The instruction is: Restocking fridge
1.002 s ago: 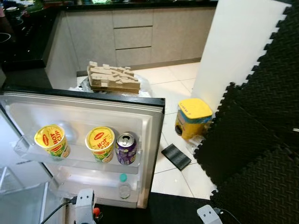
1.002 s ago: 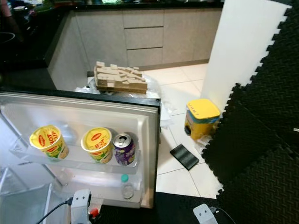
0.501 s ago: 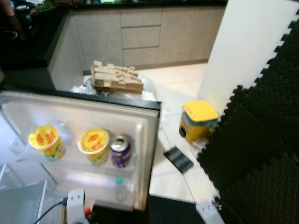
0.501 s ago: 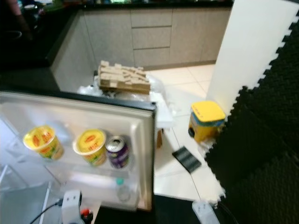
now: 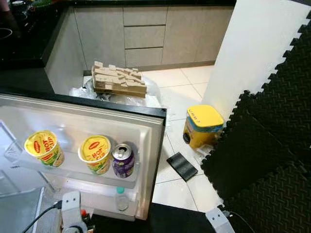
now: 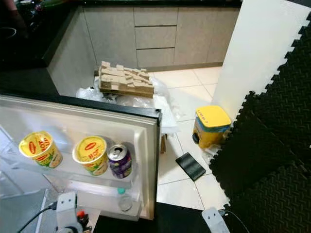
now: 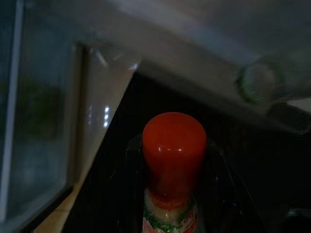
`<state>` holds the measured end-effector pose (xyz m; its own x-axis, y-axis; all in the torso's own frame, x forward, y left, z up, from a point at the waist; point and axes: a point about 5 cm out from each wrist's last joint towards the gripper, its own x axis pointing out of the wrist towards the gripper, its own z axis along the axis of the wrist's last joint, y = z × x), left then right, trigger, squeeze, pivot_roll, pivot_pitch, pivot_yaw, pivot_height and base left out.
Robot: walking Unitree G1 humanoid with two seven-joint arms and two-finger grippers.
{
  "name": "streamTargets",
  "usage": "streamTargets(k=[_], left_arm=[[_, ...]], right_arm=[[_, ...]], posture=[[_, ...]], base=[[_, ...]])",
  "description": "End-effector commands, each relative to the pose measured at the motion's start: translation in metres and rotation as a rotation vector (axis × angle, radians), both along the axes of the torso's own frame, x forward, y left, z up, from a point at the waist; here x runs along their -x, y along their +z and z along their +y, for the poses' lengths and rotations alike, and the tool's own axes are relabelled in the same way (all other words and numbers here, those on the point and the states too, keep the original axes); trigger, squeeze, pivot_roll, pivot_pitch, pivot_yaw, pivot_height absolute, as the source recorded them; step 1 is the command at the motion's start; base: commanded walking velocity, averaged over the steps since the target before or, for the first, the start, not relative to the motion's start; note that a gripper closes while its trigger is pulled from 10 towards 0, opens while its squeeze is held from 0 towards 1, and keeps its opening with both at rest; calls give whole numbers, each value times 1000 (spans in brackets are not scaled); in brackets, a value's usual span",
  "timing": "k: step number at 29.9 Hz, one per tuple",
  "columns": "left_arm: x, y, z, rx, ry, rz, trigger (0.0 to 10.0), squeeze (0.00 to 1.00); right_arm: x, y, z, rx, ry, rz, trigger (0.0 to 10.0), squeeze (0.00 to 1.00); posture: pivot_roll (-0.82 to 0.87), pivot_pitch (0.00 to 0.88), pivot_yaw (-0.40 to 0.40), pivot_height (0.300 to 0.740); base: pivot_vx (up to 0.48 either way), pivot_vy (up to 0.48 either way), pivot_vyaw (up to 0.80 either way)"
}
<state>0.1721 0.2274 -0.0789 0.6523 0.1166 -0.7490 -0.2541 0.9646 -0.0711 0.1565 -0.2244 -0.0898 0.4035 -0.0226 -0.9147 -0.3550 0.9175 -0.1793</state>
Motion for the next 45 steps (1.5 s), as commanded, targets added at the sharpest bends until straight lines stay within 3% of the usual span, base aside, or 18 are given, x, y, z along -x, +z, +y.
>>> streamTargets(k=[1, 5, 8, 13, 19, 45], left_arm=[[13, -6, 2, -7, 7, 64, 10000, 0], [21, -10, 1, -7, 10, 97, 10000, 0], [39, -18, -2, 6, 13, 160, 10000, 0], [46, -21, -3, 13, 12, 195, 10000, 0], [44, -20, -4, 17, 10, 194, 10000, 0], [29, -17, -12, 17, -35, 164, 10000, 0]], right_arm=[[4, -2, 2, -4, 3, 13, 10000, 0], [7, -3, 3, -6, 5, 22, 10000, 0], [15, -6, 3, -4, 9, 47, 10000, 0], [19, -8, 2, -1, 11, 60, 10000, 0], [19, -8, 2, -2, 12, 60, 10000, 0], [21, -9, 2, -2, -3, 59, 10000, 0]], posture=[[-39, 0, -13, 740], [-39, 0, -13, 740], [-37, 0, -16, 740], [-36, 0, -17, 740], [-36, 0, -17, 740], [-42, 0, -14, 740]], base=[[0, 0, 0], [0, 0, 0], [0, 0, 0], [0, 0, 0], [0, 0, 0], [-278, 0, 0]])
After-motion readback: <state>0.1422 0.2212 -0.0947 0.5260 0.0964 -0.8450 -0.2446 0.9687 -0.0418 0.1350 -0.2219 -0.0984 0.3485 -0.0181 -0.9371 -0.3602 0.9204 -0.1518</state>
